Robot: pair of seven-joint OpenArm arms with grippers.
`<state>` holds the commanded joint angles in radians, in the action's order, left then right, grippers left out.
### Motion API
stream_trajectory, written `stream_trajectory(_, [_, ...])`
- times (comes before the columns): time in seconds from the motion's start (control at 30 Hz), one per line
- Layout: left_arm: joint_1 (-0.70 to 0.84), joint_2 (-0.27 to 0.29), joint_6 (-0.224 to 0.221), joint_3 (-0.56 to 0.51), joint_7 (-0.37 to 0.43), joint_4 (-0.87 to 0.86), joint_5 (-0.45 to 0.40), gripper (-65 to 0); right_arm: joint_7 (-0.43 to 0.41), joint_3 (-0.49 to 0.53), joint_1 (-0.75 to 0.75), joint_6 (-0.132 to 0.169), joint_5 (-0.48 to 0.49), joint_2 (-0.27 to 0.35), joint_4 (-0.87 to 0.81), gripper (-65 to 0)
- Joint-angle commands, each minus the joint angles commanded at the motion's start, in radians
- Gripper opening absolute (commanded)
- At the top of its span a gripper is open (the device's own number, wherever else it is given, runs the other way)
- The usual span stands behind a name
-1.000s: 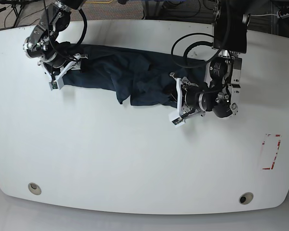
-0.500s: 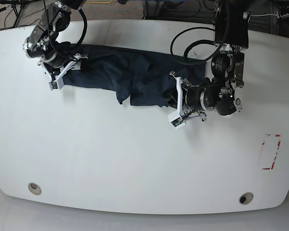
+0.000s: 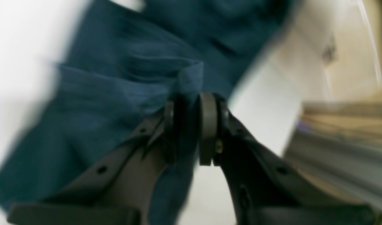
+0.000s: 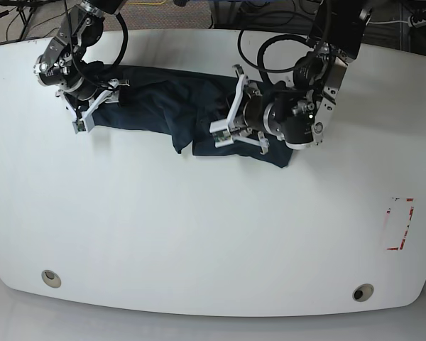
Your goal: Layout the t-shirt on the table in an organized manner, then fold the t-shirt properly
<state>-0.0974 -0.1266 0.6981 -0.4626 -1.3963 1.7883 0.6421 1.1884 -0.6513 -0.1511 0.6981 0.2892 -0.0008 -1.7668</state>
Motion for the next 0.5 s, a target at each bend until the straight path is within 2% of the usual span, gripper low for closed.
stream_trajectory(0.23, [0.0,-0.017,0.0,-0.118,0.0,0.002,0.002,-56.1,0.0,0.0,0.002,0.0,0.0,0.0,0.002,-25.0])
stream_trajectory(0.4, [-0.003,-0.02,0.0,-0.127,0.0,0.058,0.009,-44.9,0.0,0.0,0.002,0.0,0.0,0.0,0.002,-25.0])
stream_trajectory(0.5, [-0.009,-0.021,0.0,-0.124,0.0,0.1,0.063,-38.3,0.0,0.0,0.002,0.0,0.0,0.0,0.002,-25.0])
